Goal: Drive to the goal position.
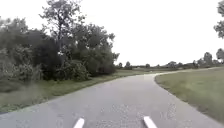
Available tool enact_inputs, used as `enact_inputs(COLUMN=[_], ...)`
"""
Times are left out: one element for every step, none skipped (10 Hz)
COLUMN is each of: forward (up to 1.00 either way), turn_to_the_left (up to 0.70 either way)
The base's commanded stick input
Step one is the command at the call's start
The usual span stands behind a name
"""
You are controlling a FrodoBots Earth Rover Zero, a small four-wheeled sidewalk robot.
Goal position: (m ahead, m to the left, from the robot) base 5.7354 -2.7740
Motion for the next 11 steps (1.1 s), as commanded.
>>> enact_inputs(forward=[0.5,0.5,0.5,0.5,0.5,0.5,0.5,0.5,0.5,0.5,0.5], turn_to_the_left=[0.0,0.0,0.0,0.0,0.0,0.0,0.0,0.0,0.0,0.0,0.0])
